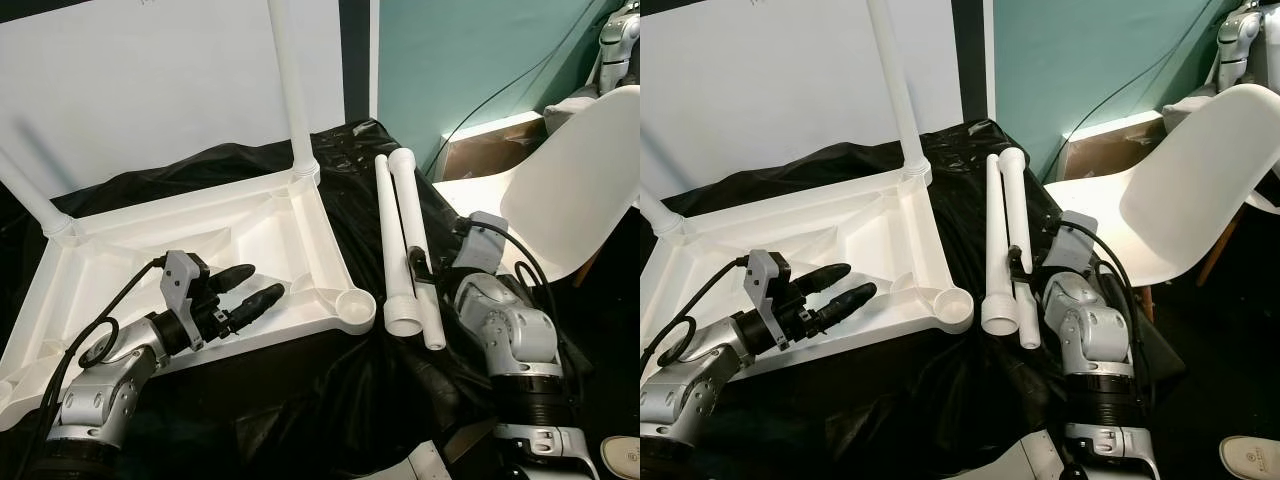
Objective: Building children table
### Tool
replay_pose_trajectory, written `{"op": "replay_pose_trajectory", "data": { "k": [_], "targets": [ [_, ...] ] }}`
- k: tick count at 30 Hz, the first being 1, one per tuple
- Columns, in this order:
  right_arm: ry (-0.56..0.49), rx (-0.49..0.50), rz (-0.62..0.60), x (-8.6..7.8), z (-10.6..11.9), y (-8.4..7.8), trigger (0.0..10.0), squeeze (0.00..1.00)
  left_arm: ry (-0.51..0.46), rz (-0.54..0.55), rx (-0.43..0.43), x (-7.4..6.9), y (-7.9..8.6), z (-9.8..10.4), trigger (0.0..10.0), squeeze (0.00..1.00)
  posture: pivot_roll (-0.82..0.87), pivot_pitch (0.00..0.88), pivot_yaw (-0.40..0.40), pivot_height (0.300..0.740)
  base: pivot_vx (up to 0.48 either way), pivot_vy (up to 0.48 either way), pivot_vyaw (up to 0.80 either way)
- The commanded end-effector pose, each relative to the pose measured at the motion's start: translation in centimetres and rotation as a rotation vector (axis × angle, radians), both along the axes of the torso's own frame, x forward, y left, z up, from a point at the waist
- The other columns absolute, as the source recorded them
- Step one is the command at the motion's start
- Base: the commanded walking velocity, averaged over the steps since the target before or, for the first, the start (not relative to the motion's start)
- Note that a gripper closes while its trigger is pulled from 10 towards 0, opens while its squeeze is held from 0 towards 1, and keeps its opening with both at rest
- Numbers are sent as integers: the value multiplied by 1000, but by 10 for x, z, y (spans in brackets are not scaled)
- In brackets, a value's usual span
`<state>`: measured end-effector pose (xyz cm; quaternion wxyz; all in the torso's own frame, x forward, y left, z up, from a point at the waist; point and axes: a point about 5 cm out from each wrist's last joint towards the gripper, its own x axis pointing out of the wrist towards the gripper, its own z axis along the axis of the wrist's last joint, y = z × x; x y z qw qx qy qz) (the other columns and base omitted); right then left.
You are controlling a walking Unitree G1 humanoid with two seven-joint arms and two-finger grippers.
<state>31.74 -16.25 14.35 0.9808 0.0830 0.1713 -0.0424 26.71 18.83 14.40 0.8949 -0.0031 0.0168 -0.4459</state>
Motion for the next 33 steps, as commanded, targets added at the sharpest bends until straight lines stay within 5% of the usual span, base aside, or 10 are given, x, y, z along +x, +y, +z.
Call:
{"op": "replay_pose_trajectory", "data": {
  "k": [1,3,5,7,16,17,19,20,22,33],
  "targets": [
    [66,39,8,0,-13,4,5882,0,7,-75,31,-5,1,-3,10000,0,-87,0,98,740,0,0,0],
    [90,39,27,1,-20,6,3647,0,5,-71,32,-5,0,-3,10000,0,-87,0,98,740,0,0,0],
    [102,31,45,3,-24,8,4902,0,2,-68,34,-4,-1,-3,10000,0,-87,0,98,740,0,0,0],
    [115,9,90,9,-29,11,10000,0,-3,-66,36,-3,-3,-3,10000,0,-72,0,91,740,0,0,0],
    [144,-10,166,20,-35,19,10000,0,-7,-48,41,-6,-3,-4,10000,0,-60,0,85,740,0,0,0],
    [156,-2,164,19,-37,19,6784,0,-7,-45,42,-7,-2,-4,10000,0,-60,0,85,740,0,0,0],
    [163,3,162,19,-39,19,6784,0,-6,-43,43,-7,-2,-4,10000,0,-60,0,85,740,0,0,0],
    [166,9,161,19,-40,19,1255,0,-6,-42,43,-7,-2,-4,10000,0,-47,0,80,740,0,0,0],
    [164,23,156,18,-41,19,0,0,-6,-41,44,-8,-2,-4,10000,0,-47,0,80,740,0,0,0],
    [150,62,166,14,-47,22,0,0,-7,-52,46,-6,-4,-5,10000,0,-64,0,92,740,0,0,0]
  ]
}}
